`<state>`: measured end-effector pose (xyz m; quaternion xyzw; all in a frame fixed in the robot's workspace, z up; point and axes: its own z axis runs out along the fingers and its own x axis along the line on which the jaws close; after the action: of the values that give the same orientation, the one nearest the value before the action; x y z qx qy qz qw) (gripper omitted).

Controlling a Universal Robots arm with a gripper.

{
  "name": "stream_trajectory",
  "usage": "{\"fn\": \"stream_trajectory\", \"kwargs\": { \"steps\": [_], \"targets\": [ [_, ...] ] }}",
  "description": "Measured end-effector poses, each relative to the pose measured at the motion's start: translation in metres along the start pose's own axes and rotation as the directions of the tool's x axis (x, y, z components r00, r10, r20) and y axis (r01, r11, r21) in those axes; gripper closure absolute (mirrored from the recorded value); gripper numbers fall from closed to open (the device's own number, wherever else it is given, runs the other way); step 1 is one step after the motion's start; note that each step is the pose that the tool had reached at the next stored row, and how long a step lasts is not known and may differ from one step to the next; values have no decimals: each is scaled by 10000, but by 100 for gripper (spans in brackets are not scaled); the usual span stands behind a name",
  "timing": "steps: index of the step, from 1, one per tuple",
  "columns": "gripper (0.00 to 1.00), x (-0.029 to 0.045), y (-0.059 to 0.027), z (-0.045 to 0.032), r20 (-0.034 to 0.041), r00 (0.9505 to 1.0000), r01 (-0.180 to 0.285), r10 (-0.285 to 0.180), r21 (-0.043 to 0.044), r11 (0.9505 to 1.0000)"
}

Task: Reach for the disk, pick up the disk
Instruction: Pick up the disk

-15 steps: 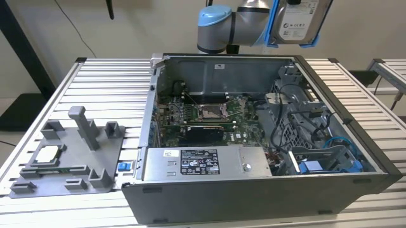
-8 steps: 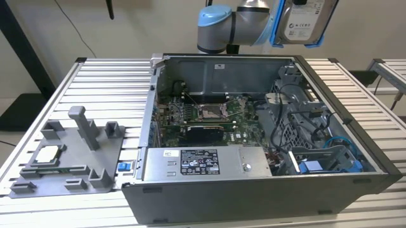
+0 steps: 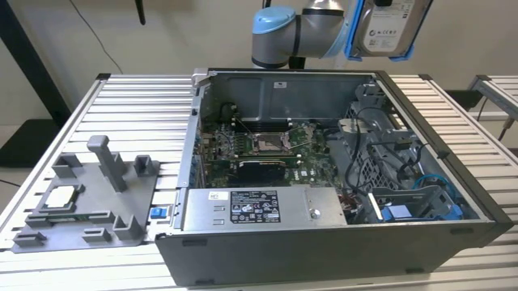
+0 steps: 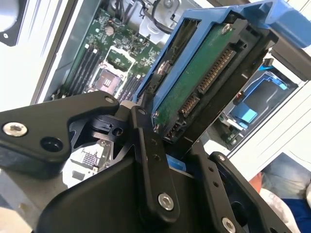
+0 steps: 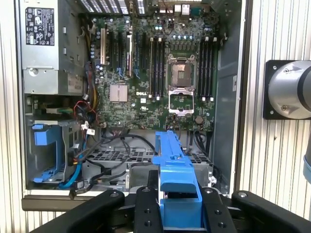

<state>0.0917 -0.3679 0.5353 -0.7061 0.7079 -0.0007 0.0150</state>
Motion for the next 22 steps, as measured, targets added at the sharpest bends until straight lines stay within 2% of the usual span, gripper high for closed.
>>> {"fn": "stream_trajectory", "kwargs": {
  "steps": [22],
  "targets": [
    [100,218,0,-3,1,10000,0,0,0,10000]
  ]
}}
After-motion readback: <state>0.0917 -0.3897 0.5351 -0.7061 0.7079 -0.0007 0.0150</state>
